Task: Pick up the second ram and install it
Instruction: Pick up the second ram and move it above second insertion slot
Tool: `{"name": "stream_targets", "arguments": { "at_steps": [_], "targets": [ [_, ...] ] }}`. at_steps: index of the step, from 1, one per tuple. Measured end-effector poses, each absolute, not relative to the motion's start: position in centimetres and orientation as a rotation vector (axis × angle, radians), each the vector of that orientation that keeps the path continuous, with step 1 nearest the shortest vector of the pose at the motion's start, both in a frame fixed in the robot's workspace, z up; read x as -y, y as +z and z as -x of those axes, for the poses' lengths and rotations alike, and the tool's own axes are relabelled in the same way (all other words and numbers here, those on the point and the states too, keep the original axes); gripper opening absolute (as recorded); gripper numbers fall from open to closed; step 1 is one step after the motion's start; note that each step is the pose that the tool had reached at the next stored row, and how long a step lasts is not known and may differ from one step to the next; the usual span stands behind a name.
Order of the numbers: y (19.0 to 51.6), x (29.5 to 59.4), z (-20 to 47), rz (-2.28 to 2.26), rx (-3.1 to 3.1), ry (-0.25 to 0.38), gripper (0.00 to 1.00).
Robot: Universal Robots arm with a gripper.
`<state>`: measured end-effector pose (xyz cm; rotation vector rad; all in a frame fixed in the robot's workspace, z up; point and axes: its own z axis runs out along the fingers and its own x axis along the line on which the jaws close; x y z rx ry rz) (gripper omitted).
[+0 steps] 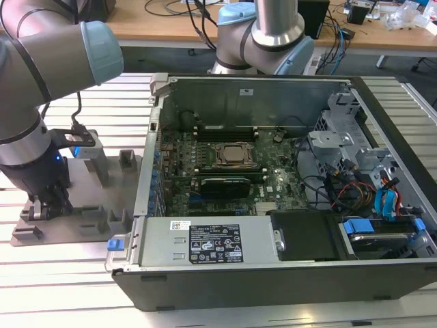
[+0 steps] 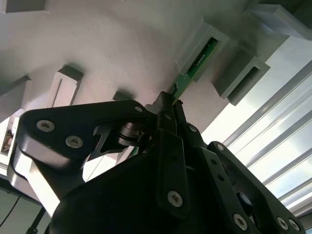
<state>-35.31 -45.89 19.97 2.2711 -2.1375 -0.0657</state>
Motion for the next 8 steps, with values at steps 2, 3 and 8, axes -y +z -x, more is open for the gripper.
{"name": "stream_targets", "arguments": {
  "at_steps": [2,3,8],
  "targets": [
    [20.2,45.9,35.3,-2.27,2.137,-0.064,0.14],
    [20.6,45.9,35.3,-2.27,2.137,-0.064,0.14],
    [22.4,45.9,35.3,-2.27,2.137,-0.064,0.14]
  ]
}}
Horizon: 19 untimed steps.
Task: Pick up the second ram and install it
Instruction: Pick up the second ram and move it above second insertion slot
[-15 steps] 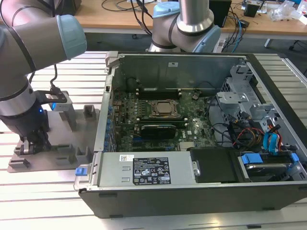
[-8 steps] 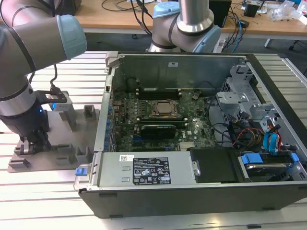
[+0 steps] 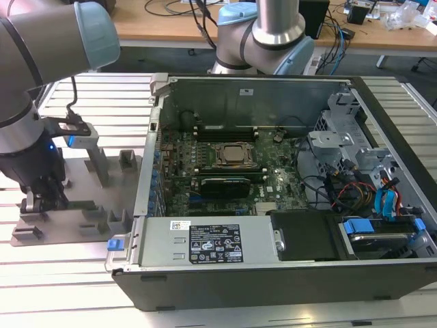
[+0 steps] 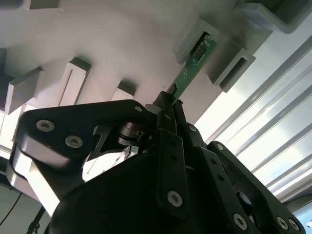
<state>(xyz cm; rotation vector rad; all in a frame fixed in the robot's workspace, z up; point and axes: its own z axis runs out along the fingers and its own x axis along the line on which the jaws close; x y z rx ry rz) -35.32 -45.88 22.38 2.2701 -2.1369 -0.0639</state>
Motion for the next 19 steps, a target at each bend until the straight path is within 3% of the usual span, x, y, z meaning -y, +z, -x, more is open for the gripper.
{"name": "stream_targets", "arguments": {
  "at_steps": [19],
  "targets": [
    [26.0,45.9,35.3,-2.27,2.137,-0.064,0.14]
  ]
}}
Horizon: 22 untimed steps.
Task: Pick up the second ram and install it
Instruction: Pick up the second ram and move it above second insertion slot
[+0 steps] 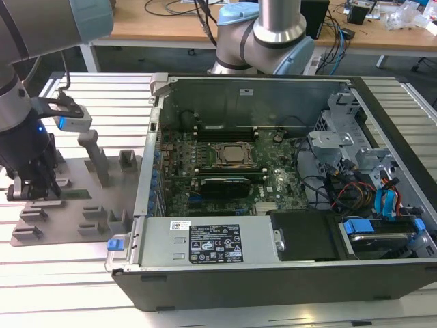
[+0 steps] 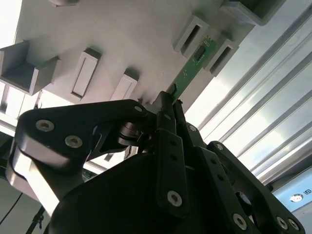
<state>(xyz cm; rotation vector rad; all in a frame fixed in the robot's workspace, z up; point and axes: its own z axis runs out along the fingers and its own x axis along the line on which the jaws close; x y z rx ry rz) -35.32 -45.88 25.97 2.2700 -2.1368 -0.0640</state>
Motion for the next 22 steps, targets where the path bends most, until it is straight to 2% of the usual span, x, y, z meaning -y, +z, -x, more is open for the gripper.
{"name": "stream_targets", "arguments": {
  "at_steps": [11,22],
  "targets": [
    [27.1,45.9,35.3,-2.27,2.137,-0.064,0.14],
    [29.6,45.9,35.3,-2.27,2.137,-0.064,0.14]
  ]
}}
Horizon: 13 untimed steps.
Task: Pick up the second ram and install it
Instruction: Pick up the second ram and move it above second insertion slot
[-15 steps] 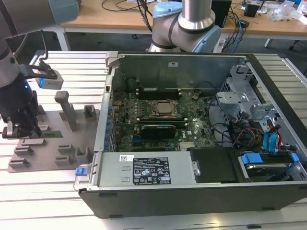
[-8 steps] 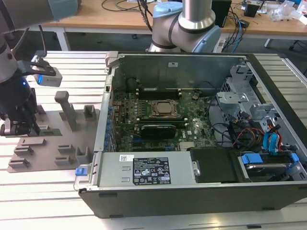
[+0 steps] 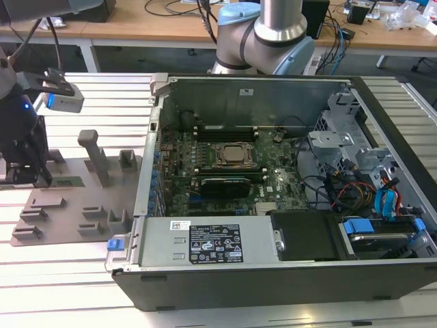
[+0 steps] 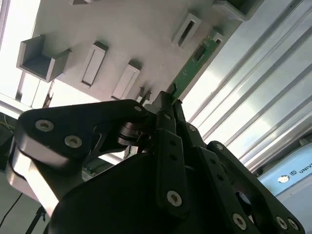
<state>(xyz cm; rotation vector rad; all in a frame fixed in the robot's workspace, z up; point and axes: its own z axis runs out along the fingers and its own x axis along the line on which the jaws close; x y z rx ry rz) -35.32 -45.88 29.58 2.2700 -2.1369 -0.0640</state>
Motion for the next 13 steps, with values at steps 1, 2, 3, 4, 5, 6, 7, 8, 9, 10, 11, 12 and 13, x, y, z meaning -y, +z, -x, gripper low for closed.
{"name": "stream_targets", "arguments": {
  "at_steps": [1,2,3,4,5,6,7,8,9,10,11,12,13],
  "targets": [
    [29.8,45.9,35.3,-2.27,2.137,-0.064,0.14],
    [30.3,45.9,35.3,-2.27,2.137,-0.064,0.14],
    [30.8,45.9,35.3,-2.27,2.137,-0.064,0.14],
    [31.5,45.9,35.3,-2.27,2.137,-0.064,0.14],
    [32.0,45.9,35.3,-2.27,2.137,-0.064,0.14],
    [32.4,45.9,35.3,-2.27,2.137,-0.064,0.14],
    [33.1,45.9,35.3,-2.27,2.137,-0.064,0.14],
    [34.4,45.9,35.3,-2.27,2.137,-0.064,0.14],
    [35.3,45.9,35.3,-2.27,2.137,-0.064,0.14],
    [36.3,45.9,35.3,-2.27,2.137,-0.064,0.14],
    [37.6,45.9,35.3,-2.27,2.137,-0.064,0.14],
    [38.2,45.9,35.3,-2.27,2.137,-0.064,0.14],
    [38.8,45.9,35.3,-2.27,2.137,-0.064,0.14]
  ]
}}
